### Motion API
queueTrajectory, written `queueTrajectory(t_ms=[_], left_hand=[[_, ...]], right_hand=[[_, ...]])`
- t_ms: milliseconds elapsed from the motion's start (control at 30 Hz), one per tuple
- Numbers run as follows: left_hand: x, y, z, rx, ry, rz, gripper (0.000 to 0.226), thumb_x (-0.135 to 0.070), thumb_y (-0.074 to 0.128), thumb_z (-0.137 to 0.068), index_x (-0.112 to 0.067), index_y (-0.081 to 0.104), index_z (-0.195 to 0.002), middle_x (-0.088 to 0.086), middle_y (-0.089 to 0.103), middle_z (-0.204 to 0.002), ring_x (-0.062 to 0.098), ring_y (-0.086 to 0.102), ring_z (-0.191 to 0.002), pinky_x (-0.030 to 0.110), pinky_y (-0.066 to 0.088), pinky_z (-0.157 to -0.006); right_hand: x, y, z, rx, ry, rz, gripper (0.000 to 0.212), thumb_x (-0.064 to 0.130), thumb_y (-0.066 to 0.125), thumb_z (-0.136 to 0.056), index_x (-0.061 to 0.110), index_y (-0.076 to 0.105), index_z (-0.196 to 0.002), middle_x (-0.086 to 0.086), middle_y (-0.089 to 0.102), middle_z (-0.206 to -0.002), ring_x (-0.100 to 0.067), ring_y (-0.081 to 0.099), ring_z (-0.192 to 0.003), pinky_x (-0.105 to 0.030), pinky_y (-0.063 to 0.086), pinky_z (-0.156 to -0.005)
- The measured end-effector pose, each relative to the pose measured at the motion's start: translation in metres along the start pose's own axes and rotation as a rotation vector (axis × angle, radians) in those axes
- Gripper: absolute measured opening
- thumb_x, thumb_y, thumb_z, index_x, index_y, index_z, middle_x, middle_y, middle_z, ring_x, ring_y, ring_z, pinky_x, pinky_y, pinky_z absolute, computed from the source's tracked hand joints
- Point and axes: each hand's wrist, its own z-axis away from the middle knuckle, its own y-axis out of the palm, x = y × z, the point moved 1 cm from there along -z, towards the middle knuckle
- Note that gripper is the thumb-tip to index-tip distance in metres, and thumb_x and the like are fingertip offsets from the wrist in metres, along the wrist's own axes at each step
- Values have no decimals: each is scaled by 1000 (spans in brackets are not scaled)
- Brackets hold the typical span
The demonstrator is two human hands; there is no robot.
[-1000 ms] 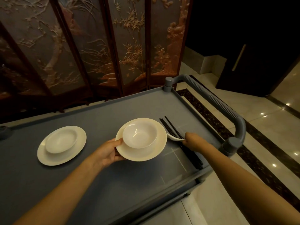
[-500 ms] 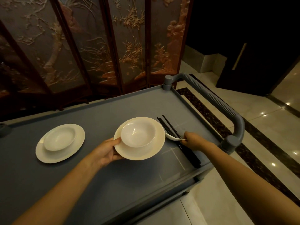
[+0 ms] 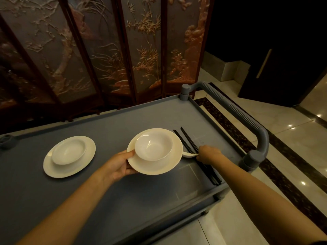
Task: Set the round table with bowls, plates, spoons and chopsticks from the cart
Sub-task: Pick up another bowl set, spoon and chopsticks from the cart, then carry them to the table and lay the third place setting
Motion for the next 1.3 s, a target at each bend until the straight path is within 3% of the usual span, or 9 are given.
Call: queueTrajectory(t_ms=[100, 467, 567, 733, 833, 933, 1000, 1133, 1300], left_hand=[[-1, 2, 0, 6, 5, -2, 18, -23, 53, -92, -21, 61, -109, 6, 69, -101, 23, 66, -94, 37, 60, -58], [-9, 14, 2, 16, 12, -21, 21, -22, 51, -94, -19, 57, -114, 9, 66, -105, 25, 64, -96, 38, 61, -60], [-12, 18, 1, 23, 13, -32, 20, -22, 53, -93, -19, 58, -112, 9, 67, -103, 25, 65, -95, 37, 60, -57], [-19, 31, -1, 44, 25, -66, 19, -22, 53, -92, -18, 58, -110, 7, 68, -97, 23, 65, -88, 33, 58, -52], [-23, 43, 0, 81, 34, -81, 16, -21, 53, -92, -18, 58, -107, 7, 67, -95, 23, 65, -87, 32, 58, -50], [-27, 57, 6, 141, 42, -116, 18, -20, 52, -93, -17, 59, -109, 7, 68, -92, 22, 65, -83, 31, 57, -49], [-30, 65, 11, 194, 56, -151, 22, -21, 51, -94, -16, 57, -114, 8, 67, -94, 24, 65, -85, 32, 57, -50], [-27, 82, 27, 292, 62, -213, 28, -23, 51, -94, -16, 53, -121, 10, 64, -102, 26, 64, -93, 37, 59, -56], [-8, 102, 60, 389, 25, -278, 31, -22, 45, -97, -11, 50, -125, 9, 61, -100, 24, 60, -91, 41, 57, -65]], right_hand=[[1, 0, -1, 0, -9, 32, 22, 26, 51, -91, 9, 61, -102, -2, 52, -82, -19, 54, -76, -27, 45, -69], [-20, 20, 0, -241, -59, 15, 33, 40, 43, -95, 12, 53, -108, -9, 66, -105, -27, 65, -91, -33, 49, -70], [-26, 13, 4, -279, -73, -45, 23, 30, 43, -95, 12, 49, -109, -10, 66, -102, -27, 65, -87, -36, 51, -70], [-39, -12, 20, -445, -40, -329, 9, 20, 40, -95, 13, 45, -97, -11, 63, -83, -28, 63, -70, -43, 56, -64], [-44, -20, 38, -467, 13, -644, 7, 16, 40, -95, 17, 44, -90, -9, 60, -81, -24, 63, -66, -33, 57, -54], [-48, -24, 61, -485, 51, -885, 12, 14, 38, -96, 14, 49, -94, -9, 57, -81, -24, 58, -70, -33, 55, -57], [-46, -24, 81, -505, 64, -986, 16, 15, 37, -96, 15, 52, -92, -7, 54, -75, -19, 51, -64, -33, 49, -58], [-36, -18, 122, -445, 197, -1242, 20, 21, 37, -98, 16, 56, -93, -3, 49, -65, -11, 42, -51, -20, 39, -42], [-29, 5, 189, -437, 320, -1405, 23, 31, 44, -96, 18, 53, -78, -1, 47, -63, -11, 41, -52, -22, 38, -44]])
